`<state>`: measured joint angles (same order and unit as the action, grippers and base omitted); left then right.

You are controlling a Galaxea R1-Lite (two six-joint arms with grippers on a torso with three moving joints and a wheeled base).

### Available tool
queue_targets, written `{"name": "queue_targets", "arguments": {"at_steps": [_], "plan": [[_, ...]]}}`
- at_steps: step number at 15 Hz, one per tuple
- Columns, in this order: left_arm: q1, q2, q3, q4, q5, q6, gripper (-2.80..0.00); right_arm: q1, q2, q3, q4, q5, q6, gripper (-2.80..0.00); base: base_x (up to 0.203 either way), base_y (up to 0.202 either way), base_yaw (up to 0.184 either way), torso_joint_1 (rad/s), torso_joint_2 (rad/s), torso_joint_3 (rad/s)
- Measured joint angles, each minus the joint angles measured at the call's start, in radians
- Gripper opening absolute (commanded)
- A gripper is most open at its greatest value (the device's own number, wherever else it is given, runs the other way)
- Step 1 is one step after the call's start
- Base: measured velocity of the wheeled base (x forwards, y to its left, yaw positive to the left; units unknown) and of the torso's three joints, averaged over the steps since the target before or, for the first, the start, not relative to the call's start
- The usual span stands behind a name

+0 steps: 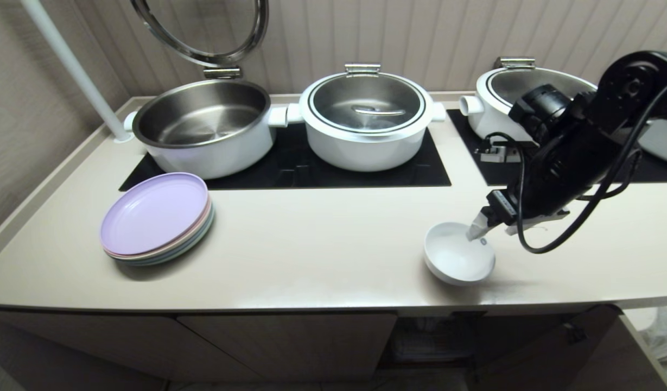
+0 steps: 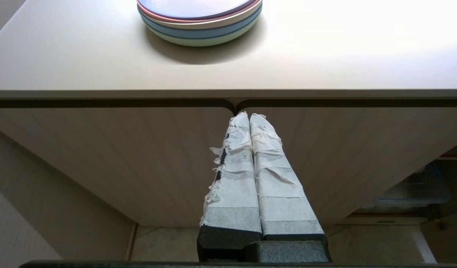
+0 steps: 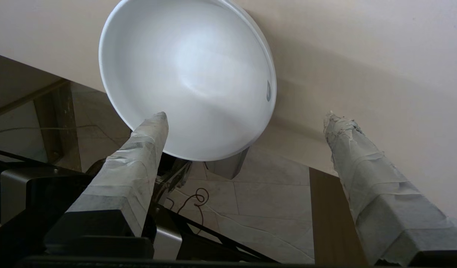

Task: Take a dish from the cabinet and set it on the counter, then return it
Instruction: Pick up the bowl from the table

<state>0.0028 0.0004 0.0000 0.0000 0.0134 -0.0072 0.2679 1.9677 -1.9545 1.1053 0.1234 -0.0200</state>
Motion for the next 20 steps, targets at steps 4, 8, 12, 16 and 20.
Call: {"name": "queue_targets", "arguments": {"at_steps": [4, 8, 12, 16, 20], "plan": [[0.0, 0.0, 0.0, 0.0, 0.0, 0.0, -2.8, 0.0, 0.014, 0.0, -0.003, 0.0, 0.002, 0.0, 0.0, 0.0, 0.0, 0.0, 0.0, 0.0], [0.0, 0.0, 0.0, 0.0, 0.0, 0.0, -2.8, 0.001, 0.048, 0.0, -0.018, -0.059, 0.006, 0.0, 0.0, 0.0, 0.0, 0.0, 0.0, 0.0], [0.0, 0.0, 0.0, 0.0, 0.0, 0.0, -2.8, 0.007, 0.089, 0.0, -0.075, -0.068, 0.007, 0.0, 0.0, 0.0, 0.0, 0.0, 0.0, 0.0], [0.0, 0.0, 0.0, 0.0, 0.0, 0.0, -2.8, 0.021, 0.129, 0.0, -0.113, -0.068, 0.045, 0.0, 0.0, 0.0, 0.0, 0.0, 0.0, 0.0], [0.0, 0.0, 0.0, 0.0, 0.0, 0.0, -2.8, 0.027, 0.157, 0.0, -0.128, -0.07, 0.051, 0.0, 0.0, 0.0, 0.0, 0.0, 0.0, 0.0]]}}
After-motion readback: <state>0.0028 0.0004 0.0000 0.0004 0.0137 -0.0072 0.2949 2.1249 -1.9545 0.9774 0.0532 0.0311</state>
